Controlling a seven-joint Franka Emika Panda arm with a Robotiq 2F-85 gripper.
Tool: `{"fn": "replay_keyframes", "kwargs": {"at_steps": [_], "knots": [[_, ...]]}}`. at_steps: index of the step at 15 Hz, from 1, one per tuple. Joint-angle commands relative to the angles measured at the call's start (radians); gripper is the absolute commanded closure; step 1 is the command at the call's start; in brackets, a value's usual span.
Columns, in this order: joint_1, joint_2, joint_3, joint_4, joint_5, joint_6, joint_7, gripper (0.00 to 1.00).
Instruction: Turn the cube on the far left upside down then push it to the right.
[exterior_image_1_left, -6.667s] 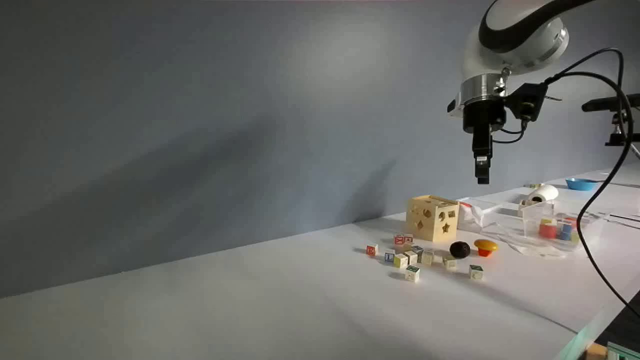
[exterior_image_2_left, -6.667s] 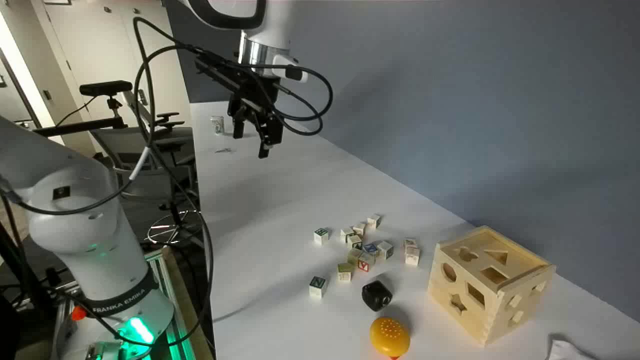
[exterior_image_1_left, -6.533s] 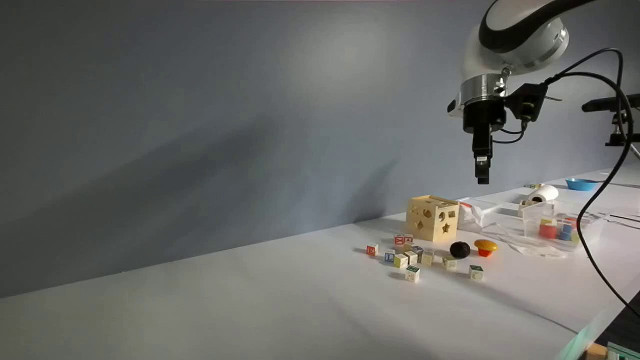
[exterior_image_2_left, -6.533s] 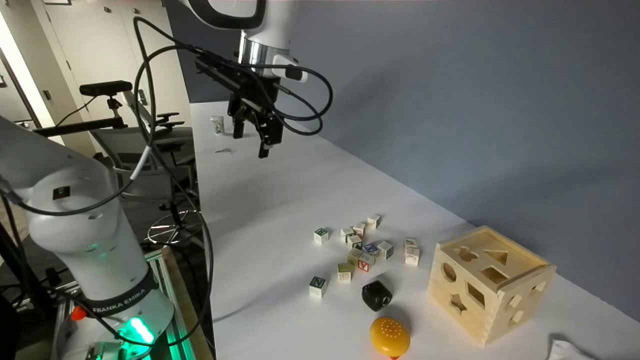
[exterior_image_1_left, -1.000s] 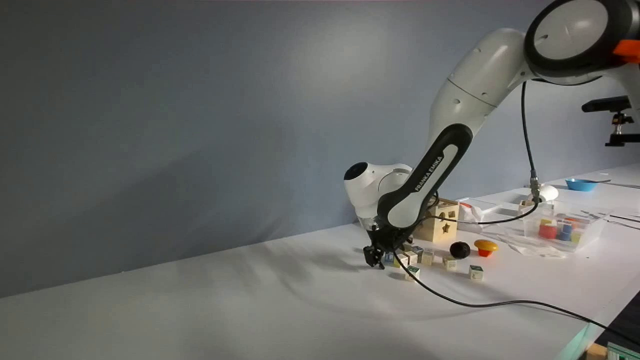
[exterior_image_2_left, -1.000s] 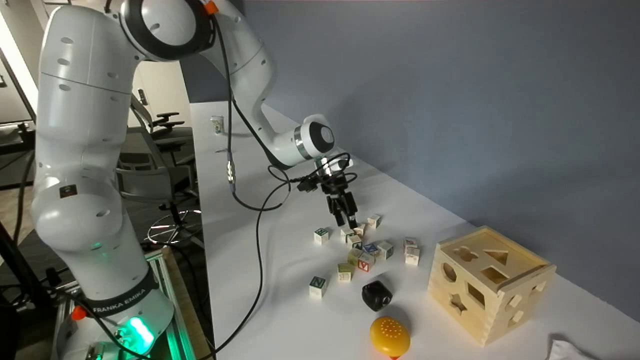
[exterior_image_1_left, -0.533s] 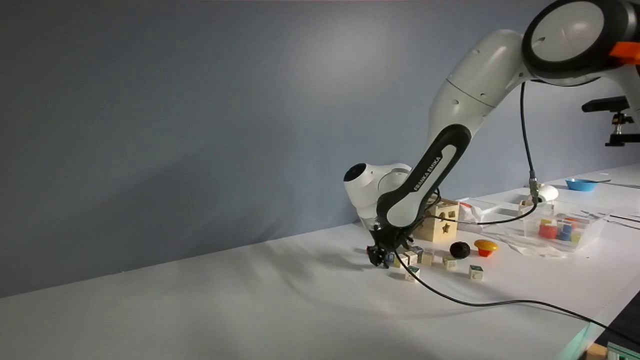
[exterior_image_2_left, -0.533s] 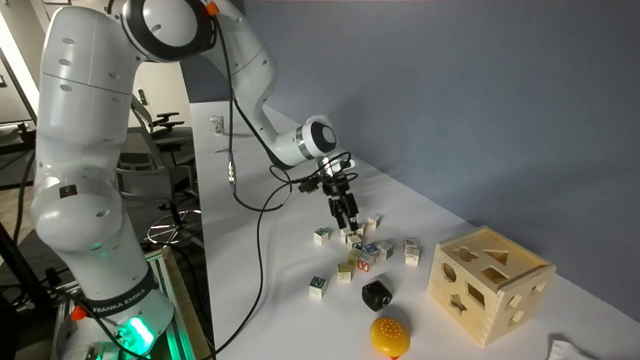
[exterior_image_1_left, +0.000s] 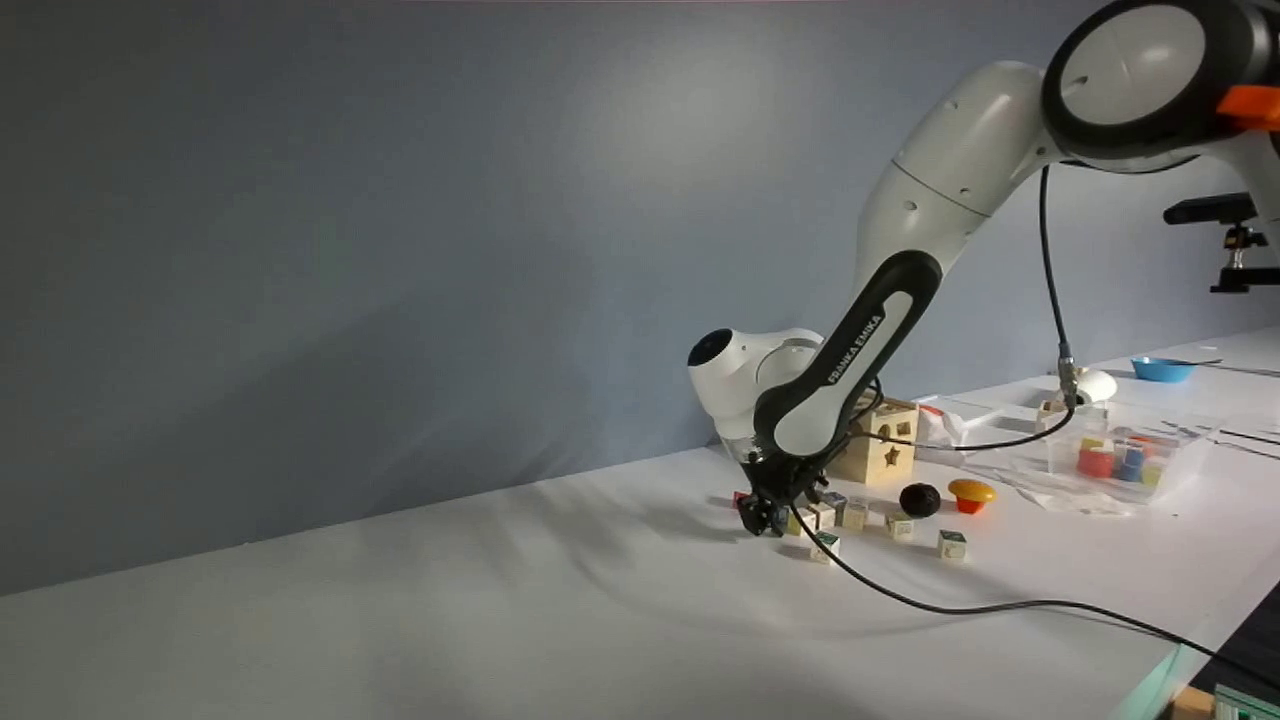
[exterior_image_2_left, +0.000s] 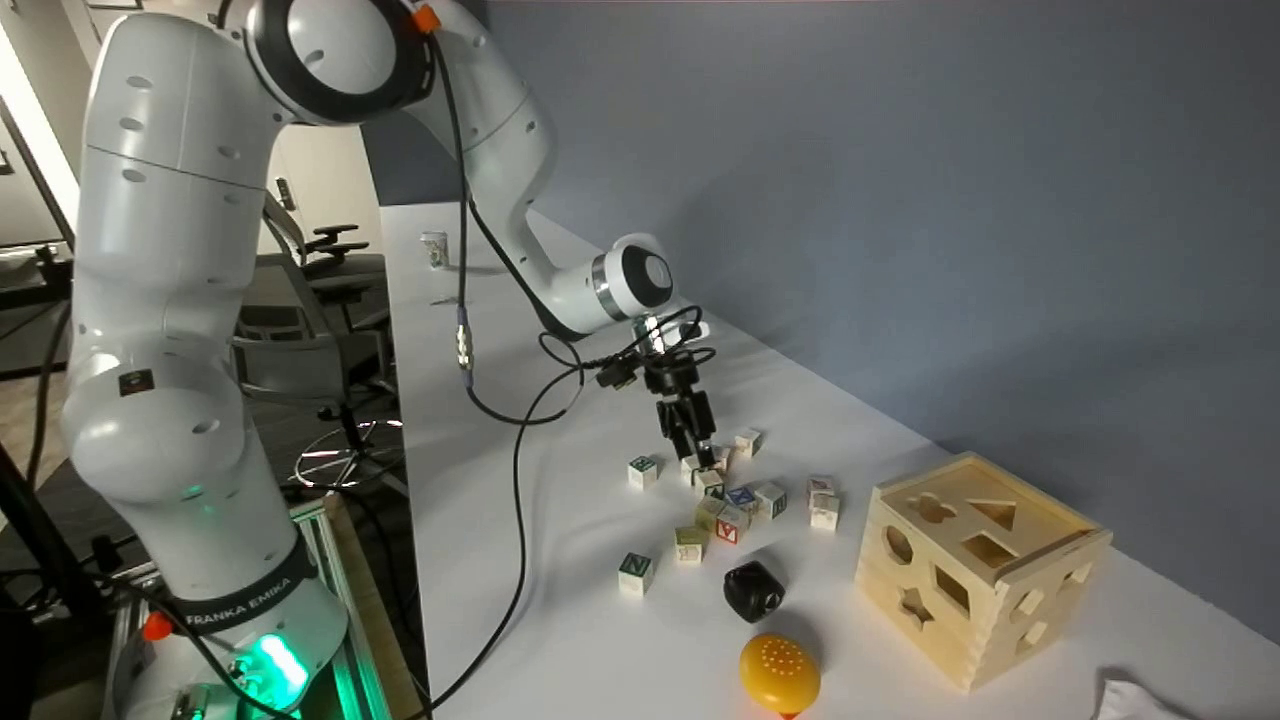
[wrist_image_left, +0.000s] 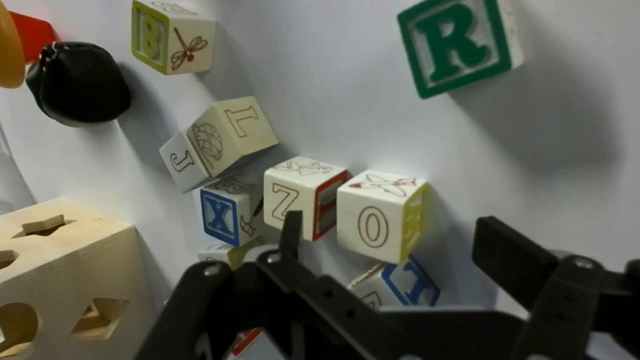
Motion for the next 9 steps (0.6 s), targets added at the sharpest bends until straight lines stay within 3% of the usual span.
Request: {"fn": "replay_keyframes", "kwargs": {"at_steps": [1, 3, 5, 9], "knots": [[0.005, 0.009, -0.001, -0.007, -0.005, -0.018, 0.011, 0.15], [0.005, 0.007, -0.001, -0.012, -0.006, -0.014, 0.013, 0.25], [0.006, 0.001, 0.0, -0.018, -0.008, -0.007, 0.016, 0.49], [0.01, -0.017, 0.001, -0.028, -0.017, 0.003, 0.02, 0.79]]}}
